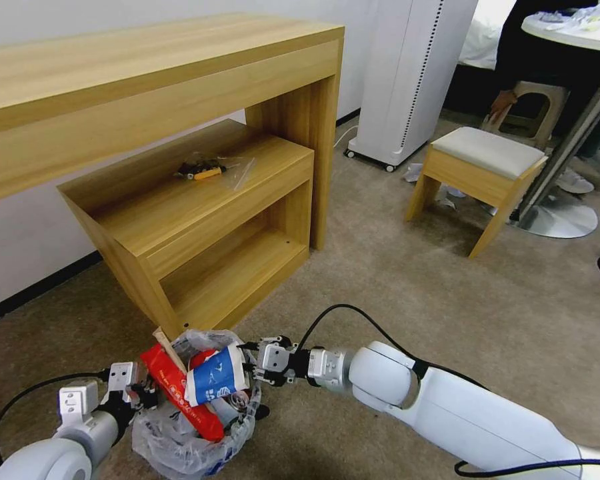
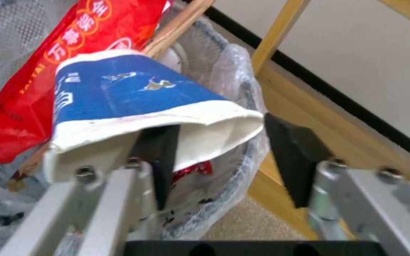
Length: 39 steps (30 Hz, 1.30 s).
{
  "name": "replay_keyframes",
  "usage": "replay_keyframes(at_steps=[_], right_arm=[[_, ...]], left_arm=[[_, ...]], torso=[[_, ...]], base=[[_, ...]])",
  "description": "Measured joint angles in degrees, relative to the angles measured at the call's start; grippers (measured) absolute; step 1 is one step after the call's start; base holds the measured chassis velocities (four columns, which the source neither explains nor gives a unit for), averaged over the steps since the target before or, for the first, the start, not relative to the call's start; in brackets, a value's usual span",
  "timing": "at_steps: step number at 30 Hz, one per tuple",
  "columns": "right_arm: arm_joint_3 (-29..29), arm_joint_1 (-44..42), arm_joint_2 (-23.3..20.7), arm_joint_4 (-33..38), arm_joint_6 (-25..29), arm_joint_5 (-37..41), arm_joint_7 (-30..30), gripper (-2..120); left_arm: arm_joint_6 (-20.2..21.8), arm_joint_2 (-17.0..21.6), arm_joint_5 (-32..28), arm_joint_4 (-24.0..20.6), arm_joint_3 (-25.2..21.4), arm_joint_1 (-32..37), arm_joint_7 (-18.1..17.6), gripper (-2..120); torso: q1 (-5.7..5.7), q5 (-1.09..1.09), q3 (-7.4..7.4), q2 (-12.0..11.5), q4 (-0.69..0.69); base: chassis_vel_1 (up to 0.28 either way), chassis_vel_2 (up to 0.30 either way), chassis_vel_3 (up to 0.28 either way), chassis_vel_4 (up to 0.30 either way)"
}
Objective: Pick up the trash bin and place the garbage on the floor into it.
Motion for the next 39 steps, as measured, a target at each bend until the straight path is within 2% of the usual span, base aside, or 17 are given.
replay_keyframes(at_steps=[4, 5, 8, 9, 12, 15, 28, 34, 39], right_arm=[[-1.0, 0.5, 1.3, -1.4, 0.2, 0.3, 1.0, 65], [-1.0, 0.5, 1.3, -1.4, 0.2, 0.3, 1.0, 65], [-2.2, 0.9, 3.6, -4.0, 0.8, 0.2, 2.4, 82], [-2.2, 0.9, 3.6, -4.0, 0.8, 0.2, 2.4, 82], [-2.9, 1.0, 4.2, -4.5, 0.9, 0.1, 3.4, 95], [-2.6, 0.8, 3.4, -3.6, 0.9, 0.3, 3.6, 100], [1.7, -0.4, -1.6, 2.4, 0.7, 4.5, 4.2, 100], [2.0, -1.3, -2.1, 2.8, 0.1, 6.4, 4.6, 100], [1.7, -1.8, -2.3, 4.2, -2.1, 10.8, 6.1, 100]], left_arm=[[0.0, -0.1, 0.1, 0.0, 0.2, -0.2, 0.0, 0], [0.0, -0.1, 0.1, 0.0, 0.2, -0.2, 0.0, 0], [0.0, 0.0, 0.1, 0.0, 0.4, -0.3, 0.0, 0], [0.0, 0.0, 0.1, 0.0, 0.4, -0.3, 0.0, 0], [0.0, 0.1, 0.1, -0.1, 0.4, -0.1, 0.0, 0], [0.0, 0.1, 0.1, -0.4, 0.2, 0.0, 0.2, 0], [0.0, 0.6, -0.8, 0.5, -0.1, -0.8, 0.2, 0], [0.0, 0.6, -1.1, 0.9, -0.3, -0.9, 0.2, 0], [0.0, 0.5, -1.2, 0.9, -0.4, -0.8, 0.3, 0]], torso=[[0.0, -0.01, 0.0, 0.0, 0.0], [0.0, -0.01, 0.0, 0.0, 0.0], [0.0, 0.0, 0.0, 0.0, 0.0], [0.0, 0.0, 0.0, 0.0, 0.0], [0.0, 0.0, 0.0, 0.0, 0.0], [0.0, 0.0, 0.0, 0.0, 0.0], [0.0, 0.0, 0.0, 0.0, 0.0], [0.0, 0.0, 0.0, 0.0, 0.0], [0.0, 0.0, 0.0, 0.0, 0.0]], base=[[0.0, 0.0, 0.0, 0.0], [0.0, 0.0, 0.0, 0.0], [0.0, 0.0, 0.0, 0.0], [0.0, 0.0, 0.0, 0.0], [0.0, 0.0, 0.0, 0.0], [0.0, 0.0, 0.0, 0.0], [0.0, 0.0, 0.0, 0.0], [0.0, 0.0, 0.0, 0.0], [0.0, 0.0, 0.0, 0.0]])
